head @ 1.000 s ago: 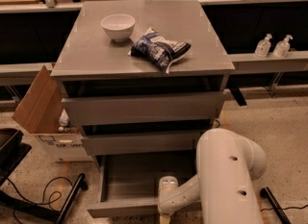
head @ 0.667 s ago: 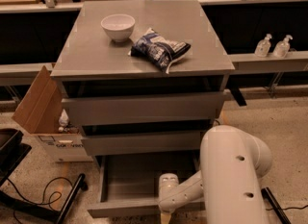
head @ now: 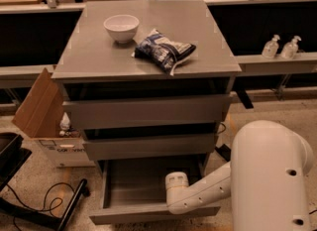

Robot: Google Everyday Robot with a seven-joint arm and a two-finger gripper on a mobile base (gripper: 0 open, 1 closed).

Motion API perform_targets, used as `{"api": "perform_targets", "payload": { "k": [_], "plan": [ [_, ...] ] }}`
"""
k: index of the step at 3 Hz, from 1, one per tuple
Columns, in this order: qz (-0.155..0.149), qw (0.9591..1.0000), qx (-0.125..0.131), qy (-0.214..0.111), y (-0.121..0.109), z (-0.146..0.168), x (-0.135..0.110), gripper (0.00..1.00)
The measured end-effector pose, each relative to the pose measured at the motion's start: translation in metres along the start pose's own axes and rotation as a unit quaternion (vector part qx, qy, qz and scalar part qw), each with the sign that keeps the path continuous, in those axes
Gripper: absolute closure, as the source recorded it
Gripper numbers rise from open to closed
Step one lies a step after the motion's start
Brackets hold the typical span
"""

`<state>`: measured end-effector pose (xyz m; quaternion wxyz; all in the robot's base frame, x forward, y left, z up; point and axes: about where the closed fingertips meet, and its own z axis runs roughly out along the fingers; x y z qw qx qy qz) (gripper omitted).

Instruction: Open bottom drawer

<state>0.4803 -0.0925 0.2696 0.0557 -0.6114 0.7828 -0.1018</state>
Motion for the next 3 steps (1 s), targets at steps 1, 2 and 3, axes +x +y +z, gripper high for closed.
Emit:
{"api": "perform_targets", "payload": {
  "k": [1,2,3],
  "plan": [
    [-0.002,0.9994,0.033,-0.008,-0.020,-0.028,0.017,0.88],
    [-0.019,0.9972,0.064,-0.035,-0.036,-0.029,0.035,1.00],
    [-0.049,0.9920,0.100,-0.060,-0.059,-0.010,0.049,1.00]
  ]
}}
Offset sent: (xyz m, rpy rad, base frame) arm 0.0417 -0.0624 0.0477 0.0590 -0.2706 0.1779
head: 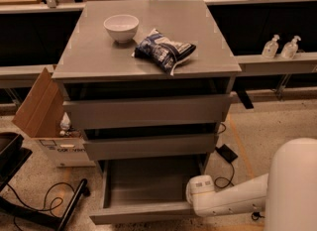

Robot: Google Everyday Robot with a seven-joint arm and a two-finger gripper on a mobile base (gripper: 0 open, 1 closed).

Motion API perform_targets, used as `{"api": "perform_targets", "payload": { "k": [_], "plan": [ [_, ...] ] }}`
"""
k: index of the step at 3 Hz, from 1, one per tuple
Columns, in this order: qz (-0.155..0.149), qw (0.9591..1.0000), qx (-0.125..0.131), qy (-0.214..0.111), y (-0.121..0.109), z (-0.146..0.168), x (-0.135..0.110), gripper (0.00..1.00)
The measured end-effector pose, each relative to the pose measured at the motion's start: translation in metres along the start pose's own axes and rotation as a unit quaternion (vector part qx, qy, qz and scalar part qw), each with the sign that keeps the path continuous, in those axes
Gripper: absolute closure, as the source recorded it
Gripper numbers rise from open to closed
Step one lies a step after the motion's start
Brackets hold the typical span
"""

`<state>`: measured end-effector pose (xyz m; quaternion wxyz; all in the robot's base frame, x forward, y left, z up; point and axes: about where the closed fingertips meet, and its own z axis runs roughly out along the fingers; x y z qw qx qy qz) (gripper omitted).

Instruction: Open bottom drawer

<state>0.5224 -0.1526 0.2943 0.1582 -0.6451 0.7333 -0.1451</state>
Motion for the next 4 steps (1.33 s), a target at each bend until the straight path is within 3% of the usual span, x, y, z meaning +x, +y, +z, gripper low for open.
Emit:
{"api": "perform_targets", "payload": {
  "k": [1,2,3,4],
  "plan": [
    [-0.024,0.9995,0.016,-0.015,-0.024,0.031,0.008,1.00],
    [-0.035,0.9993,0.008,-0.006,-0.042,0.070,0.010,1.00],
    [-0.021,0.9995,-0.014,0.021,-0.044,0.114,0.013,1.00],
    [0.009,0.9992,-0.029,0.026,-0.037,0.150,0.021,1.00]
  ]
}}
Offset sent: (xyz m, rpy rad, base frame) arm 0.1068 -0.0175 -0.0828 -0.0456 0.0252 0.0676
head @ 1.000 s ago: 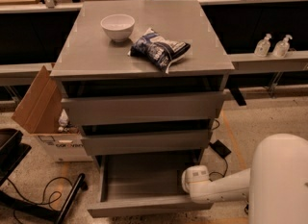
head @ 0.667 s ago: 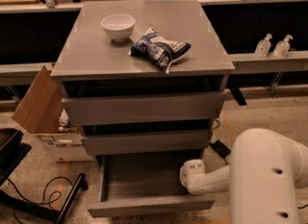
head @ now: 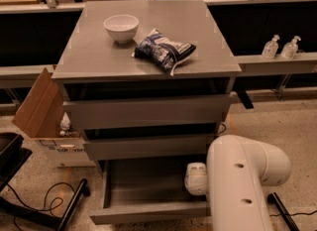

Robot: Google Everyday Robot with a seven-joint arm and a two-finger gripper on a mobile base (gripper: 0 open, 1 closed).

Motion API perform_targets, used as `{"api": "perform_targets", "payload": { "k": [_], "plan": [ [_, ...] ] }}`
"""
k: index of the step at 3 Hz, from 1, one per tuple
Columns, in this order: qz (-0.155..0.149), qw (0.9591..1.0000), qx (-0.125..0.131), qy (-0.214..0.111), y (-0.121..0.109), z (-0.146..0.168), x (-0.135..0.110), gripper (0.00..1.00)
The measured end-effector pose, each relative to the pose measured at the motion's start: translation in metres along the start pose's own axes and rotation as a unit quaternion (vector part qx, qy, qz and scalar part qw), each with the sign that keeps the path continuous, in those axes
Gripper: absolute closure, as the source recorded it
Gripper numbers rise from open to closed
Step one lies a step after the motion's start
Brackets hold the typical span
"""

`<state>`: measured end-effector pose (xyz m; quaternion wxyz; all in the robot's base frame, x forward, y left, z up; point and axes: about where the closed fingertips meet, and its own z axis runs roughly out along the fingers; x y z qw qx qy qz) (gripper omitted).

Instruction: Open bottom drawer

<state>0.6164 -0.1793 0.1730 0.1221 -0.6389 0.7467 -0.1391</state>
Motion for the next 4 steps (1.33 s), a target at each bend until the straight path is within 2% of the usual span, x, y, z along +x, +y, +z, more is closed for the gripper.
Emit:
{"api": "perform_targets", "payload": {
  "k": [1,2,3,4],
  "plan": [
    [0.050,0.9984,-0.024,-0.010,0.048,0.025,0.017,1.00],
    [0.091,0.9952,-0.032,-0.018,0.084,0.027,0.032,1.00],
    [0.091,0.9952,-0.032,-0.018,0.081,0.027,0.030,1.00],
    [0.096,0.9948,-0.032,-0.014,0.113,0.006,0.024,1.00]
  ]
}}
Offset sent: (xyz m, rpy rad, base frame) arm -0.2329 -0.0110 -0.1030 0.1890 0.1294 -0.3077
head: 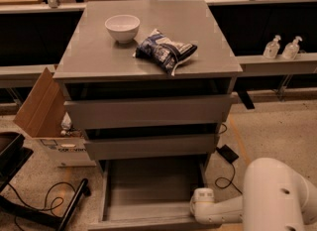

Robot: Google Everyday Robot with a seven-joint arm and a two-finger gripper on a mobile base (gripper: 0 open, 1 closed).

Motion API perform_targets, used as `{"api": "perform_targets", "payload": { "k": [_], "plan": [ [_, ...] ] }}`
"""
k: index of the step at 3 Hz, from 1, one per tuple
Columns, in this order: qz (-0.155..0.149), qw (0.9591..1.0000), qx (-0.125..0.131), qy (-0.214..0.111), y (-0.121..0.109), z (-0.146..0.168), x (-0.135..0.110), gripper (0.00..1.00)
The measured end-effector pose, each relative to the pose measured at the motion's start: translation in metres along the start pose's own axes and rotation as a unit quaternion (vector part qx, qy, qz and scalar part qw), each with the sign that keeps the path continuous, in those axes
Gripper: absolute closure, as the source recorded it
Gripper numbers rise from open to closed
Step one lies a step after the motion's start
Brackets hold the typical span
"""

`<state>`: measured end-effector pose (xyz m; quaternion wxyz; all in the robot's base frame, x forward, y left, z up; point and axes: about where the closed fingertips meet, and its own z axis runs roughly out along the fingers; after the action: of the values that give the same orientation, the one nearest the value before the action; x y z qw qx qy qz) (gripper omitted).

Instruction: Open bottom drawer

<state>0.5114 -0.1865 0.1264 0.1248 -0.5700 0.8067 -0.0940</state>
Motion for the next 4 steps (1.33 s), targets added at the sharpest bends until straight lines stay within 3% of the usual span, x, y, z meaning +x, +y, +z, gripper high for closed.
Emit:
{"api": "perform_targets", "payload": {
  "k": [1,2,3,4],
  "plan": [
    [0.011,0.9999,0.012,-0.001,0.008,-0.018,-0.002,1.00],
    [0.001,0.9998,0.016,0.006,0.018,-0.039,-0.012,1.00],
    [0.001,0.9993,0.036,0.009,0.017,-0.118,-0.071,1.00],
    [-0.035,0.9973,0.045,0.048,0.030,-0.205,-0.095,1.00]
  ]
}}
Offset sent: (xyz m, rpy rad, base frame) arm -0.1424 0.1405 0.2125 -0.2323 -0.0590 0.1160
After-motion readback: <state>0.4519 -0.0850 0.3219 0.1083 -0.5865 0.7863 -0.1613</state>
